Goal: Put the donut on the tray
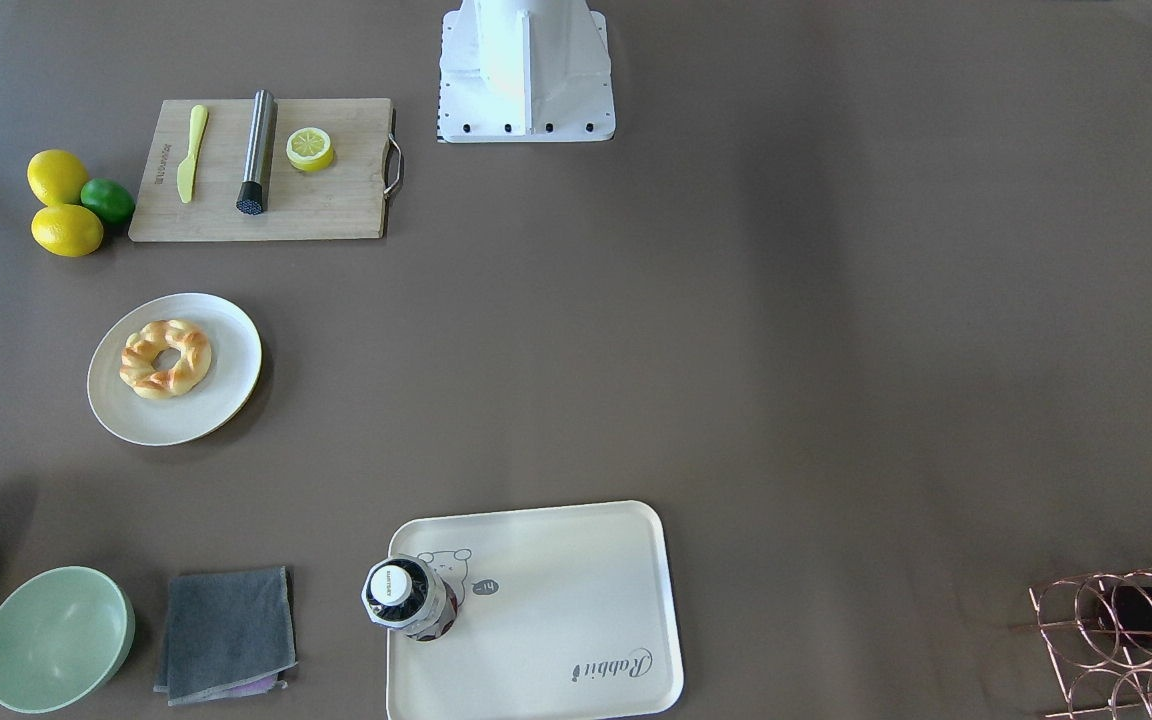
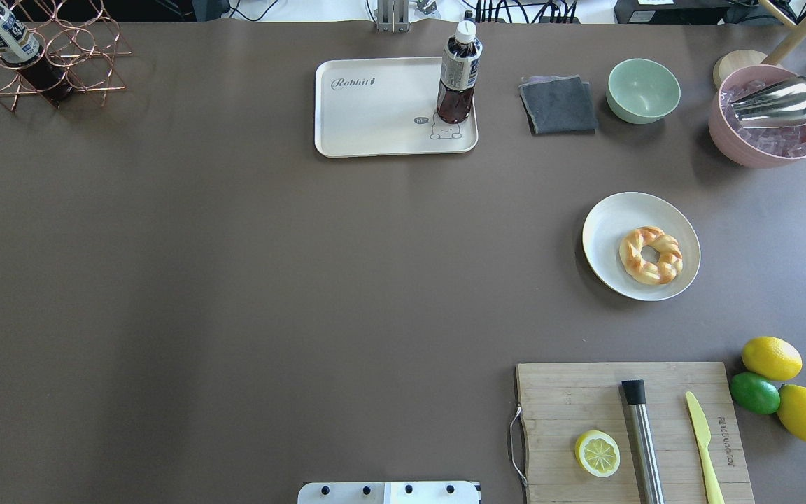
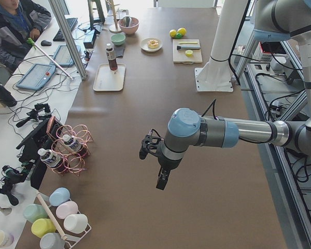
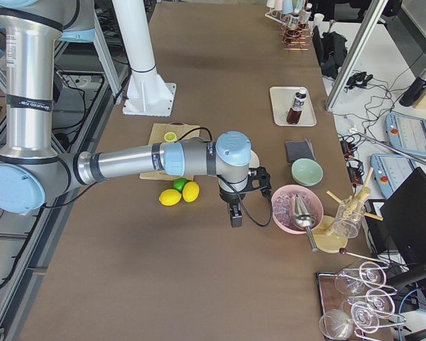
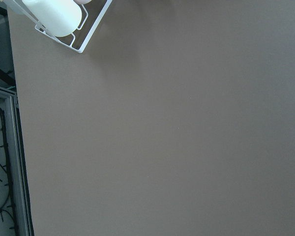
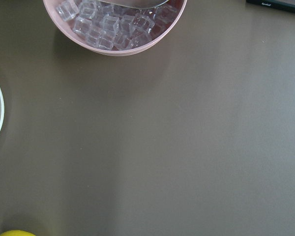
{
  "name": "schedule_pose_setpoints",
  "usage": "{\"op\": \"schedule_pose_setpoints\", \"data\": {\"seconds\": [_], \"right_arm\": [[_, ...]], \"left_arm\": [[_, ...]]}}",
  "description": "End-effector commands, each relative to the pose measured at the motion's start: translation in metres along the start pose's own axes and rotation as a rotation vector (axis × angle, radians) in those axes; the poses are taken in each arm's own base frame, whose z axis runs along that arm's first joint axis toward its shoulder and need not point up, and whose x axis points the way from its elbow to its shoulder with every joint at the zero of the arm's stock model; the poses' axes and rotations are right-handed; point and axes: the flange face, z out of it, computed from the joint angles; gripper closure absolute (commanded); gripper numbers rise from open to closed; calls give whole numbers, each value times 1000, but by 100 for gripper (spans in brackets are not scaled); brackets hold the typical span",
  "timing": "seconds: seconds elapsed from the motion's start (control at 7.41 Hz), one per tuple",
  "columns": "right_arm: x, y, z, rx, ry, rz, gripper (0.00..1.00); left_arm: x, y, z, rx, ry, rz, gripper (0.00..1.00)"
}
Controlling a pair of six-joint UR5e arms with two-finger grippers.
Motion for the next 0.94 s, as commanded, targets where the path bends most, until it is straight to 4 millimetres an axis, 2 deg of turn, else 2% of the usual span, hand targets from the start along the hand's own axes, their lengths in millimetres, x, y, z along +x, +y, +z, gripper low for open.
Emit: {"op": "schedule_pose_setpoints", "data": {"seconds": [0.0, 0.67, 0.81], "right_arm": [[0, 0, 0, 0, 0, 1, 0], [1, 3, 2, -5, -1, 3, 0], [0, 2, 1, -2, -2, 0, 0]], "left_arm": [[1, -3, -2, 6, -1, 5, 3], [0, -1, 2, 15, -7, 16, 3], [-1, 5, 5, 5, -7, 7, 3]]}}
